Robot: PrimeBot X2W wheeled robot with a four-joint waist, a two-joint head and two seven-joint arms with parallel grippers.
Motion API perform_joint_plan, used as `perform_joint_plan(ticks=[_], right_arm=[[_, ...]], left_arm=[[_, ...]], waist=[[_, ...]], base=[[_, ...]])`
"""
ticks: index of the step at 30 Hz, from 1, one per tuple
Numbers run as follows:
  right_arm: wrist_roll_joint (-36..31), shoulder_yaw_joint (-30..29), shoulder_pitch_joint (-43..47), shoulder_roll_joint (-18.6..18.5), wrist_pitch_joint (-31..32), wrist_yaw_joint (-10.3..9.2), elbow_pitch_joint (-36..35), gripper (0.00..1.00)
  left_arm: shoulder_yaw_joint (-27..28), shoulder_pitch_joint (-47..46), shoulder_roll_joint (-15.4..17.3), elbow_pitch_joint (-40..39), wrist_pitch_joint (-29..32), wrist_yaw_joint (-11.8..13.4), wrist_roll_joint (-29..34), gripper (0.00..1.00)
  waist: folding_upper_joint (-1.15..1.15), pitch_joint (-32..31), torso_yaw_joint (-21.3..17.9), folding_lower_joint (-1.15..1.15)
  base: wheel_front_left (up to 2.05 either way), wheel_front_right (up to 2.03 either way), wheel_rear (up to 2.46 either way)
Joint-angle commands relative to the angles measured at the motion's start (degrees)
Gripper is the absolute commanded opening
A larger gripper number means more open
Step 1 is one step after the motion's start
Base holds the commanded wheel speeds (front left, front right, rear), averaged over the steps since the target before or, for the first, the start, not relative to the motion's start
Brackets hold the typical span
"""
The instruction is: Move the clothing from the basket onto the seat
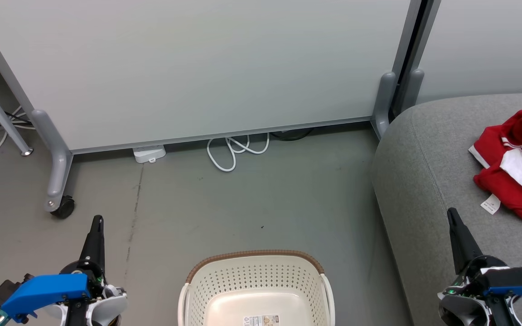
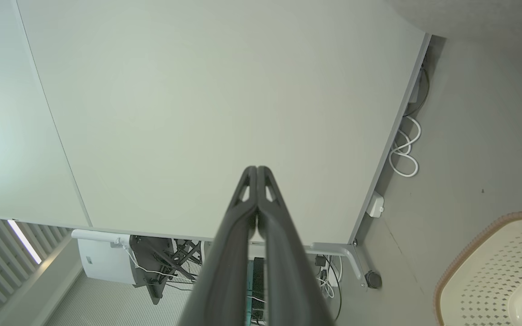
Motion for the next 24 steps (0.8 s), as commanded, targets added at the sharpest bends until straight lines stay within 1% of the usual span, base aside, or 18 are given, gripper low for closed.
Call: perform_joint_plan(ticks=[1,10,24], right_arm=[[1.3,-0.2,-0.7,-0.4,0.4,0.04,-0.3,0.0],[5.0,-0.3,-1.1,-0.4,1.0,0.04,-0.4,0.0],[4.8,-0.3,-1.0,-0.4,0.9,0.04,-0.4,0.0]], left_arm=[[0.3,-1.1,0.0,-0.5,0.4,-0.2,-1.1,0.0],[0.8,-1.4,-0.1,-0.8,1.3,-0.2,-4.4,0.0],[0.7,-1.3,-0.1,-0.8,1.3,-0.2,-4.2,0.0]], waist=[[0.0,0.0,0.0,0.0],[0.0,0.1,-0.1,0.0],[0.0,0.1,-0.1,0.0]], base=[[0.0,0.0,0.0],[0.0,0.0,0.0],[0.0,0.0,0.0]])
